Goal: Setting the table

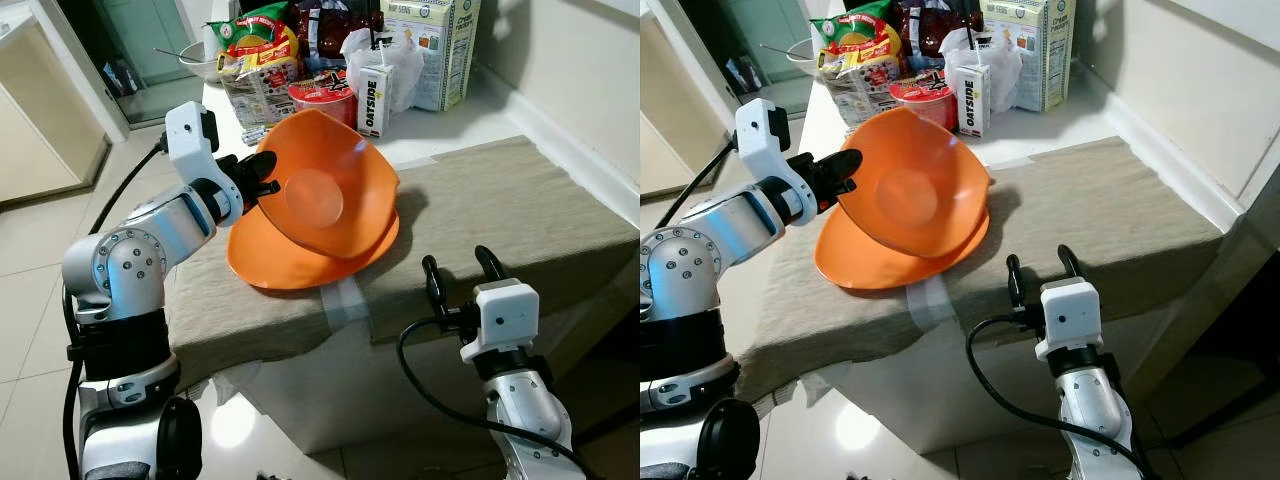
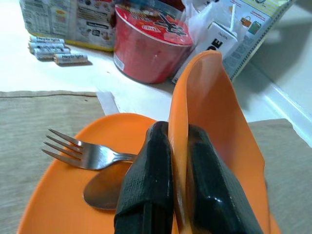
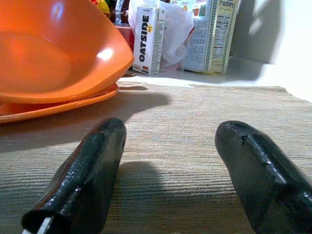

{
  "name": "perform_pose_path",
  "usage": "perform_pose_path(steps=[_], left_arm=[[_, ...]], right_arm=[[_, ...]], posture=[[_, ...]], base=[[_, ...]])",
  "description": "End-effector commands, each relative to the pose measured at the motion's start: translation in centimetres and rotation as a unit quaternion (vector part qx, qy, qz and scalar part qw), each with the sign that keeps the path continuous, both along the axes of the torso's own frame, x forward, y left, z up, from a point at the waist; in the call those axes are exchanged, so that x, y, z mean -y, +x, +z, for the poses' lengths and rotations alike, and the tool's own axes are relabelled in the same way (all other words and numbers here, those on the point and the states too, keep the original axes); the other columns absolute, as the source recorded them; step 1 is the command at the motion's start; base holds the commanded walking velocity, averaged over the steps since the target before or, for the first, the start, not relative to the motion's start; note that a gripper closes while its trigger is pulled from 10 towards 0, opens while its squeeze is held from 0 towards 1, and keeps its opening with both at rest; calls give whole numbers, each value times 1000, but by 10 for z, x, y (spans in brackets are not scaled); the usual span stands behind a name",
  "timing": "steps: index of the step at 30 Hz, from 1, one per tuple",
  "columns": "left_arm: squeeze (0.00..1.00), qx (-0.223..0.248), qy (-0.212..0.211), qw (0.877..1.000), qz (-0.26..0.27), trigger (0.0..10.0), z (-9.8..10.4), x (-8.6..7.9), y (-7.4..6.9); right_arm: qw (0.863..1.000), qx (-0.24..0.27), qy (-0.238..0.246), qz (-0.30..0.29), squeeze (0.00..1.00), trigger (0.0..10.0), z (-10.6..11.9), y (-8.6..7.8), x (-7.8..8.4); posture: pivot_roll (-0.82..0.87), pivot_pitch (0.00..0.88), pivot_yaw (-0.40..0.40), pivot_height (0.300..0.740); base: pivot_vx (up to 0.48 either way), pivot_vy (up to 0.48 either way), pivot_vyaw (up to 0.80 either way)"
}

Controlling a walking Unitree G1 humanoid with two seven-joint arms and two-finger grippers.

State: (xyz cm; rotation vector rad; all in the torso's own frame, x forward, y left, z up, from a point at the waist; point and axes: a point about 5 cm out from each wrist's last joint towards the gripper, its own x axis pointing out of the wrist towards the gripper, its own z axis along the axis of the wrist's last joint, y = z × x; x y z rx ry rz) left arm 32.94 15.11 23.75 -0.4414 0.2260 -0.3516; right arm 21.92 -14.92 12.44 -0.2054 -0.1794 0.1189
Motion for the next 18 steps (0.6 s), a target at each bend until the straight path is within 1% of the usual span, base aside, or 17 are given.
perform_pose_path(steps=[1, 8, 9, 12, 13, 15, 18], left_arm=[[0, 41, -8, 999, 22, 0, 17, -12, 2], [0, 81, -23, 996, 38, 0, 29, -18, 1], [0, 97, -38, 994, 39, 0, 36, -19, 1], [0, 111, -49, 992, 44, 0, 43, -20, 1], [0, 122, -52, 990, 51, 0, 47, -23, 1], [0, 125, -52, 989, 53, 0, 48, -24, 1], [0, 138, -63, 986, 65, 0, 52, -30, 0]], right_arm=[[1000, -14, 0, -4, 0, 10000, -5, 1, 0], [1000, -15, 2, -3, 0, 10000, -5, 2, 0], [1000, -15, 2, -2, 0, 10000, -5, 3, 0], [1000, -14, 2, -1, 0, 10000, -5, 4, 0], [1000, -13, 7, -3, 0, 10000, -3, 5, 0], [1000, -13, 9, -4, 0, 10000, -3, 6, 1], [999, -13, 32, -9, 0, 10000, 1, 10, 3]], posture=[[-183, 24, 182, 740], [-178, 22, 179, 740], [-177, 23, 178, 740], [-176, 23, 177, 740], [-176, 22, 177, 740], [-176, 22, 177, 740], [-175, 21, 177, 740]], base=[[0, 0, 0], [0, 0, 0], [0, 0, 0], [0, 0, 0], [0, 0, 0], [0, 0, 0], [0, 0, 0]])
